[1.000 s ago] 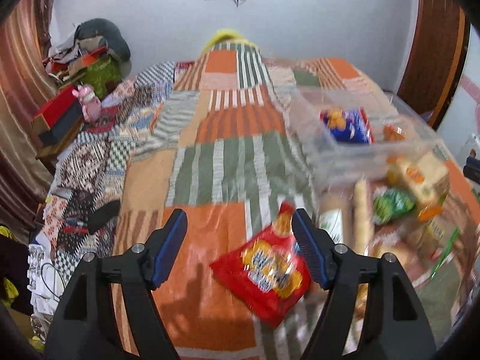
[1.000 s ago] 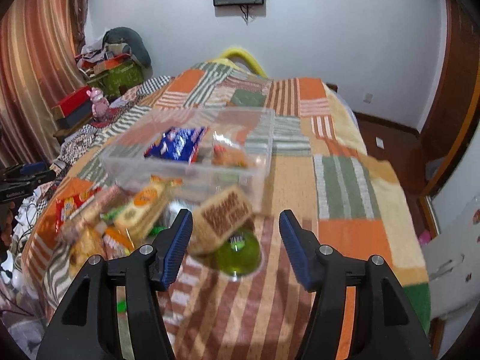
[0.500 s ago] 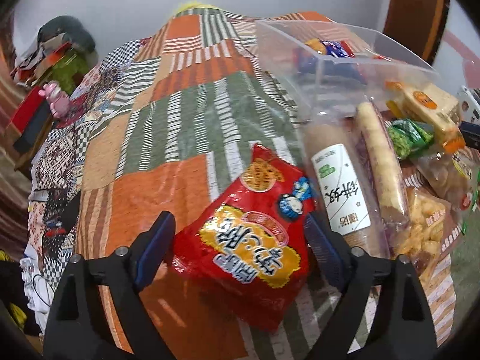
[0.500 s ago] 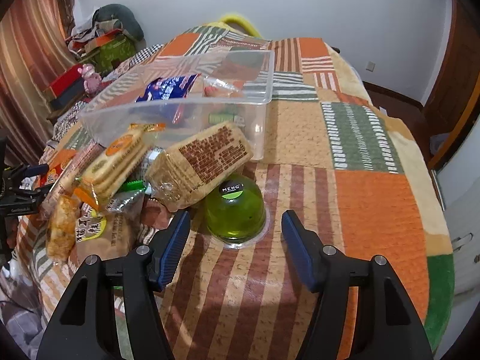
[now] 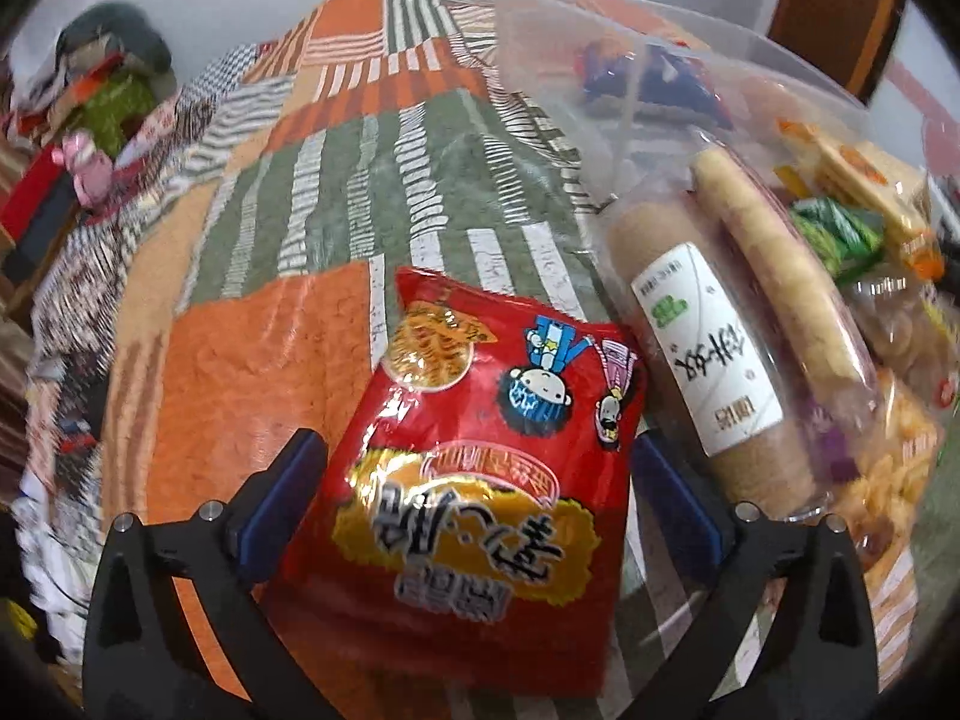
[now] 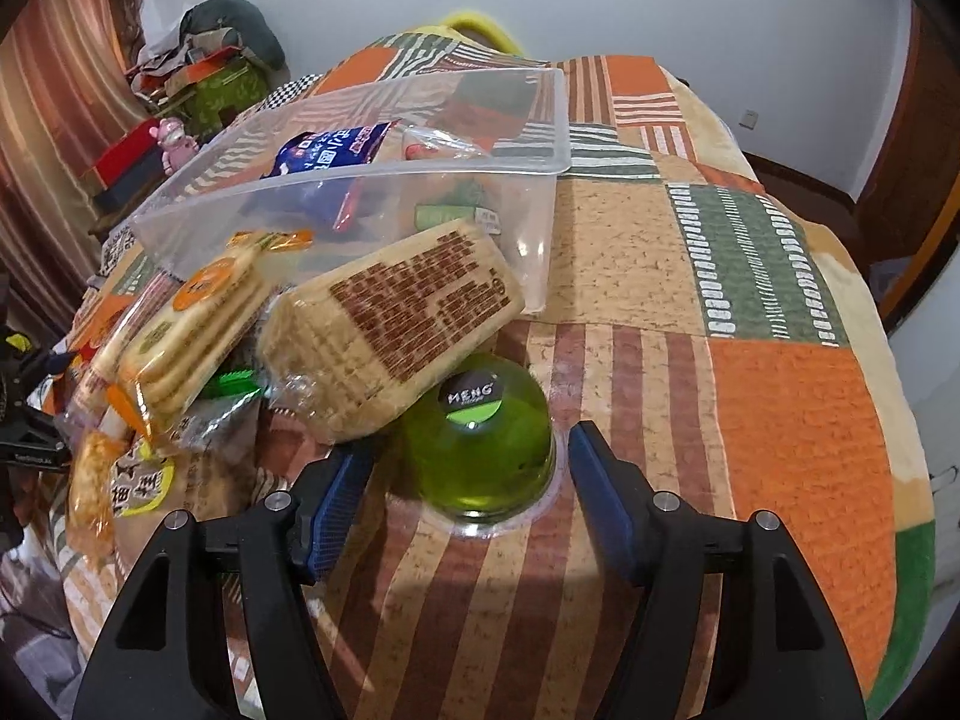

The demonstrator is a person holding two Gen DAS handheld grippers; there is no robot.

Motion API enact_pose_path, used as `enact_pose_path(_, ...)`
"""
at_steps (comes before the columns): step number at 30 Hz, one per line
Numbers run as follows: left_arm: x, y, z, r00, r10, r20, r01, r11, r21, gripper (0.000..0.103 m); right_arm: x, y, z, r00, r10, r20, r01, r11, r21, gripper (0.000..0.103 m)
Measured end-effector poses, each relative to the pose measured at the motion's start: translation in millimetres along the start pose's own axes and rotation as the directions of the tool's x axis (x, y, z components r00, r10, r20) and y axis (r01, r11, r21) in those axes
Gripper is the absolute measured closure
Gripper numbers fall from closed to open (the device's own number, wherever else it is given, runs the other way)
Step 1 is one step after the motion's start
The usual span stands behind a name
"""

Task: Organize snacks
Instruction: 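Grasp the red snack bag with the left tool while the right tool grasps the green jelly cup, then carry the red bag and green jelly cup toward the clear box with both tools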

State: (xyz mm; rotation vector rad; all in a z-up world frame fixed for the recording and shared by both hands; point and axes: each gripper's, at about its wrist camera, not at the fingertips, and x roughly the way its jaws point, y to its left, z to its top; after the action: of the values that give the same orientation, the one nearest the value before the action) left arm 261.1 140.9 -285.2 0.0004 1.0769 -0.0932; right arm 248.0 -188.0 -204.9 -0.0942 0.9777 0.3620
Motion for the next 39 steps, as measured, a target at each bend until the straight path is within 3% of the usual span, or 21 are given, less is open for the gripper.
enact_pose_path(4, 1.2, 7.5, -0.3, 1.0, -0.016, 0.02, 0.018, 0.998, -0.061, 0.002, -1.0, 0.4, -0.9, 1.0, -0.011, 0.015, 0.011, 1.0, -0.003, 0.043)
enact_pose_path(6, -1.5, 6.3, 0.0, 0.999, -0.011, 0.033, 0.013, 0.998, -0.059, 0.014, -1.4, -1.5, -0.3, 1.0, -0.009, 0.018, 0.009, 1.0, 0.005, 0.051)
enact_pose_path(11, -9.8, 8.9, 1.2, 0.999, 0.023, 0.048, -0.02, 0.998, -0.062, 0.037, -4.3, -6.0, -0.6, 0.999, 0.013, 0.03, -0.013, 1.0, 0.019, 0.055)
enact_pose_path(18, -21.8, 12.0, 2.2, 0.998, 0.024, 0.062, -0.019, 0.996, -0.083, 0.04, -15.4, -12.1, -6.1, 0.999, 0.006, 0.048, -0.008, 0.999, 0.039, 0.055)
enact_pose_path(25, -52.2, 7.1, 13.5, 0.991, 0.023, 0.13, -0.01, 0.994, -0.107, 0.04, -37.7, -21.7, -4.9, 0.995, -0.028, 0.094, 0.023, 0.998, 0.05, 0.056)
enact_pose_path(28, -67.7, 2.6, 21.4, 0.985, 0.019, 0.172, -0.001, 0.994, -0.106, 0.04, -50.9, -23.8, -1.1, 0.991, -0.03, 0.129, 0.024, 0.999, 0.049, 0.067)
enact_pose_path(29, -74.1, 0.5, 24.4, 0.982, 0.018, 0.188, 0.001, 0.995, -0.104, 0.04, -54.5, -24.2, 0.8, 0.99, -0.03, 0.139, 0.024, 0.999, 0.043, 0.095)
enact_pose_path(30, -79.0, -1.5, 27.5, 0.979, 0.015, 0.202, 0.006, 0.995, -0.101, 0.04, -58.4, -24.8, 4.6, 0.991, -0.017, 0.135, 0.012, 0.999, 0.038, 0.098)
enact_pose_path(32, -88.9, -5.8, 35.4, 0.973, 0.003, 0.23, 0.02, 0.995, -0.095, 0.04, -60.1, -25.2, 10.2, 0.991, 0.011, 0.136, -0.015, 0.999, 0.031, 0.098)
enact_pose_path(35, -100.1, -13.6, 43.9, 0.965, -0.01, 0.261, 0.032, 0.996, -0.081, 0.04, -57.2, -23.9, 10.7, 0.992, -0.013, 0.124, 0.01, 1.0, 0.023, 0.098)
enact_pose_path(37, -104.5, -18.8, 48.0, 0.962, -0.021, 0.274, 0.042, 0.997, -0.071, 0.04, -49.3, -22.6, 11.4, 0.993, -0.038, 0.109, 0.037, 0.999, 0.015, 0.092)
enact_pose_path(39, -107.1, -23.6, 50.2, 0.959, -0.031, 0.281, 0.05, 0.997, -0.062, 0.04, -41.0, -23.3, 12.6, 0.993, -0.065, 0.099, 0.065, 0.998, 0.008, 0.073)
